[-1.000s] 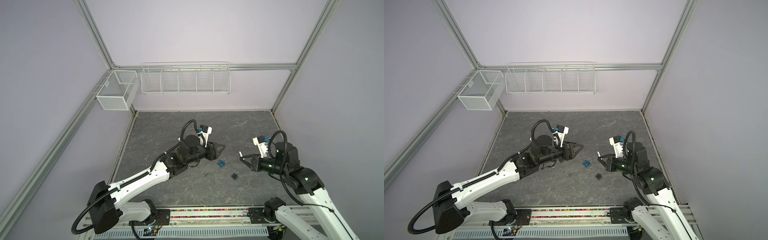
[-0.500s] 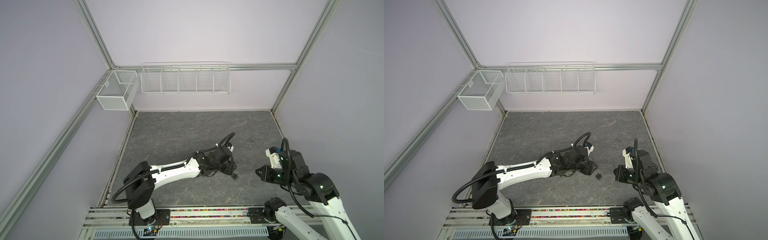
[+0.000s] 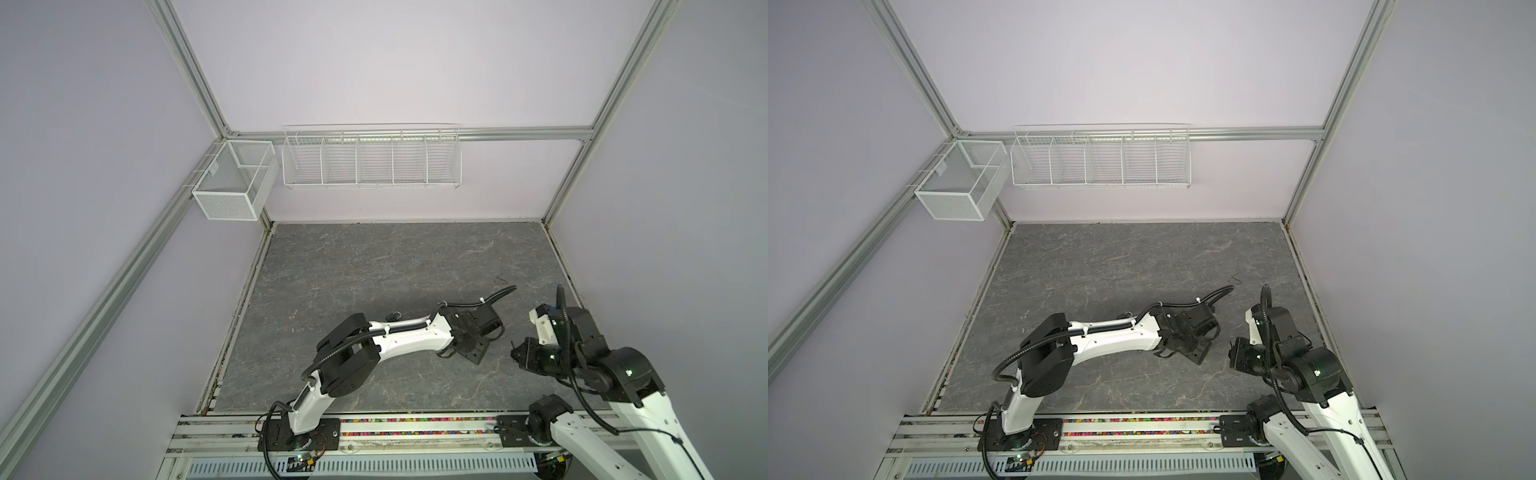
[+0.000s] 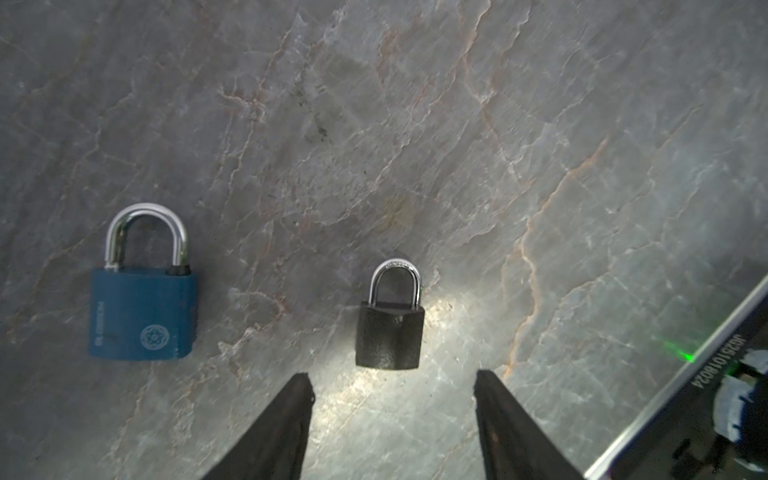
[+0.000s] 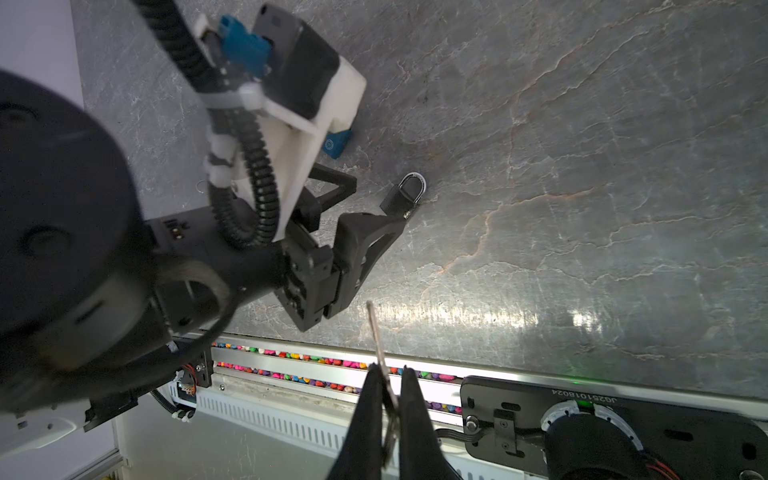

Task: Unlock with the key
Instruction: 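Lower the left gripper over the small black padlock while the right gripper holds the key, then close the left gripper on the black padlock body and lift it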

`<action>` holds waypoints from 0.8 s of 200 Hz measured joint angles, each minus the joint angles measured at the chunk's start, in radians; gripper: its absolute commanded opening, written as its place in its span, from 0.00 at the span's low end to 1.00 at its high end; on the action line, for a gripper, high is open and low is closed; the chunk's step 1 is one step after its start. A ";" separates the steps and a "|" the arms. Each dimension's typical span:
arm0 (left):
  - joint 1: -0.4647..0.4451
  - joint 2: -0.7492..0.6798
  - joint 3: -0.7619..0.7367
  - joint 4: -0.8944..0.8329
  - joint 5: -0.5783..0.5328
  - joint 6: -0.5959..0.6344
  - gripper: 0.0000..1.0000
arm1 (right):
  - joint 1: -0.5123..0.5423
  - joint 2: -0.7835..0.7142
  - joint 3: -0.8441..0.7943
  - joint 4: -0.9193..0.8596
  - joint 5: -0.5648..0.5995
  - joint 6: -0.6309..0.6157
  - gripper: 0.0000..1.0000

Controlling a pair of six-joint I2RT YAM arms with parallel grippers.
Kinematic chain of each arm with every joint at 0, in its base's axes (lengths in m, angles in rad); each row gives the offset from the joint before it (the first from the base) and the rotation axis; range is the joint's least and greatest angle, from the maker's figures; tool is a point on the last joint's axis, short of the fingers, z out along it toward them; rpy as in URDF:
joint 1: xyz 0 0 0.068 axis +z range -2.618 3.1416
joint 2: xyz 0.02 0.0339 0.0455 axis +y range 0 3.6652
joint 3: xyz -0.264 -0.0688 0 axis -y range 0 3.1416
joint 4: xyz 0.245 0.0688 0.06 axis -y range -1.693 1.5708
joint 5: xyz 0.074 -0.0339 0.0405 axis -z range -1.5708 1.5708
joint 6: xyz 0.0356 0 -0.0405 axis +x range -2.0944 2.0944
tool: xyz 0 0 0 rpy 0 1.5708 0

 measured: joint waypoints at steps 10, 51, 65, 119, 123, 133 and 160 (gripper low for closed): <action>-0.003 0.023 0.029 -0.021 -0.011 0.006 0.62 | 0.000 -0.006 0.000 0.000 0.000 0.000 0.07; -0.013 0.109 0.137 -0.090 -0.023 0.017 0.59 | -0.001 -0.021 0.000 0.000 -0.001 -0.001 0.07; -0.015 0.135 0.163 -0.106 -0.031 0.018 0.58 | -0.001 -0.021 0.000 0.002 -0.001 -0.001 0.07; -0.016 0.202 0.220 -0.163 -0.071 0.017 0.52 | -0.001 -0.029 0.000 0.004 -0.013 -0.008 0.07; -0.016 0.205 0.224 -0.167 -0.072 0.016 0.51 | -0.001 -0.031 0.000 0.005 -0.013 -0.008 0.07; -0.016 0.211 0.229 -0.171 -0.074 0.017 0.48 | -0.001 -0.034 0.000 0.006 -0.013 -0.009 0.07; -0.017 0.211 0.234 -0.175 -0.072 0.016 0.47 | -0.001 -0.039 0.000 0.006 -0.016 -0.010 0.07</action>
